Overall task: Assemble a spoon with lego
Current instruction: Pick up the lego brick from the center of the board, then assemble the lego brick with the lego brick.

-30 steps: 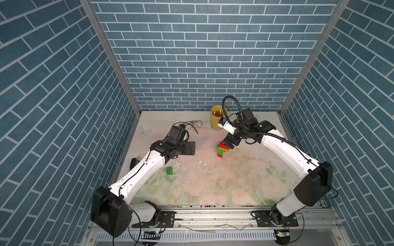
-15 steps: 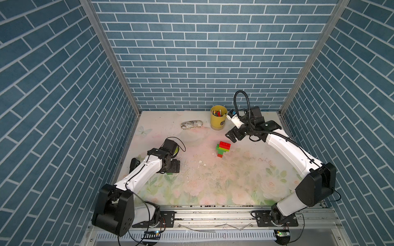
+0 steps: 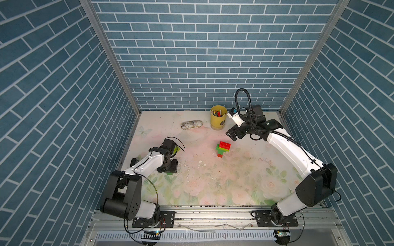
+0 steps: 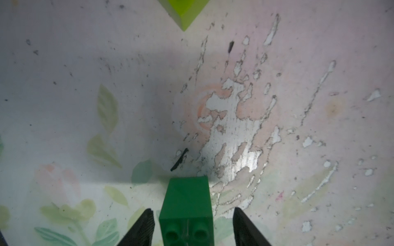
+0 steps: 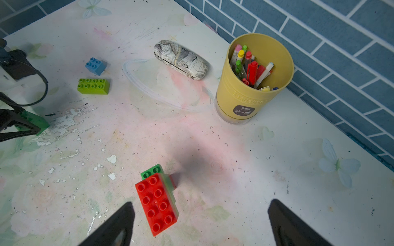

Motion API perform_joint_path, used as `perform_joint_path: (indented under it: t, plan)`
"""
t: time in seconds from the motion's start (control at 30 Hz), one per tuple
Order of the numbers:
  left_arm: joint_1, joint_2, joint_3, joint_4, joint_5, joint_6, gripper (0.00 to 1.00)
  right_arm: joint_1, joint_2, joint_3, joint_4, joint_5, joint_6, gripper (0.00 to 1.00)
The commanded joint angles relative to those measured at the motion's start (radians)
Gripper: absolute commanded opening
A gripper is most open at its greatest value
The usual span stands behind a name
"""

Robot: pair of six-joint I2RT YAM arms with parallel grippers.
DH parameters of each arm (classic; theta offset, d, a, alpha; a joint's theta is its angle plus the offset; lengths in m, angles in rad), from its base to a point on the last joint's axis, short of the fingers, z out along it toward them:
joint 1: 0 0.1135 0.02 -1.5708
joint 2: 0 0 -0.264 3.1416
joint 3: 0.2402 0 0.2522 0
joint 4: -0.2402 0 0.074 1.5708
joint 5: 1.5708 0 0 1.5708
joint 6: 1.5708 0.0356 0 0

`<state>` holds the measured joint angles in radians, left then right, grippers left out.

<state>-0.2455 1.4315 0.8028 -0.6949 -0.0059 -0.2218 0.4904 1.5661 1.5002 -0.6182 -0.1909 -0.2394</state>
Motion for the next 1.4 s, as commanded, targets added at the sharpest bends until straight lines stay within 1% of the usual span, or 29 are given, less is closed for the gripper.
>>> perform_joint_path:
  t: [0.0, 0.27, 0.37, 0.43, 0.5, 0.53, 0.6, 0.67, 0.73, 0.8, 0.87, 0.9, 1.0, 1.07, 1.13, 1.23, 1.37]
  plan:
    - [0.015, 0.014, -0.002, -0.003, -0.018, 0.003, 0.55, -0.004, 0.000, 0.041, -0.026, -0.006, 0.032, 0.98]
    - [0.022, 0.029, 0.002, -0.003, -0.010, 0.006, 0.43, -0.005, 0.008, 0.048, -0.043, -0.004, 0.025, 0.98]
    - [0.023, 0.033, 0.002, -0.003, -0.008, 0.007, 0.36, -0.004, 0.008, 0.048, -0.047, -0.005, 0.025, 0.98]
    - [0.023, 0.030, 0.005, -0.003, -0.007, 0.010, 0.28, -0.005, 0.007, 0.045, -0.046, -0.005, 0.035, 0.98]
    - [0.022, 0.019, 0.015, -0.010, -0.001, 0.022, 0.20, -0.010, 0.001, 0.032, -0.042, -0.008, 0.072, 0.98]
    - [0.021, 0.011, 0.027, -0.018, 0.003, 0.034, 0.19, -0.016, -0.007, 0.024, -0.037, -0.011, 0.106, 0.97]
    - [0.010, -0.015, 0.078, -0.055, 0.000, 0.074, 0.18, -0.045, -0.030, 0.002, -0.028, -0.020, 0.219, 0.96]
    - [-0.024, -0.041, 0.148, -0.092, -0.005, 0.151, 0.16, -0.095, -0.068, -0.029, -0.010, -0.023, 0.364, 0.96]
    - [-0.060, -0.054, 0.243, -0.125, -0.001, 0.243, 0.11, -0.167, -0.113, -0.096, 0.019, -0.068, 0.521, 0.96]
    - [-0.085, -0.045, 0.342, -0.162, 0.071, 0.353, 0.10, -0.226, -0.150, -0.154, 0.042, -0.127, 0.648, 0.96]
    - [-0.117, -0.009, 0.451, -0.208, 0.120, 0.476, 0.09, -0.279, -0.180, -0.228, 0.093, -0.214, 0.784, 0.96]
    - [-0.138, 0.017, 0.506, -0.231, 0.135, 0.539, 0.08, -0.301, -0.196, -0.279, 0.142, -0.282, 0.866, 0.95]
    - [-0.215, 0.105, 0.655, -0.280, 0.175, 0.750, 0.06, -0.334, -0.227, -0.432, 0.298, -0.414, 1.057, 0.96]
    - [-0.262, 0.182, 0.741, -0.298, 0.177, 0.879, 0.05, -0.335, -0.234, -0.518, 0.394, -0.470, 1.134, 0.95]
    - [-0.305, 0.278, 0.851, -0.334, 0.169, 0.971, 0.05, -0.335, -0.244, -0.619, 0.530, -0.508, 1.228, 0.95]
    - [-0.343, 0.435, 1.030, -0.403, 0.176, 1.055, 0.04, -0.332, -0.256, -0.737, 0.709, -0.523, 1.337, 0.95]
    - [-0.384, 0.590, 1.210, -0.469, 0.208, 1.138, 0.04, -0.324, -0.242, -0.801, 0.798, -0.542, 1.380, 0.95]
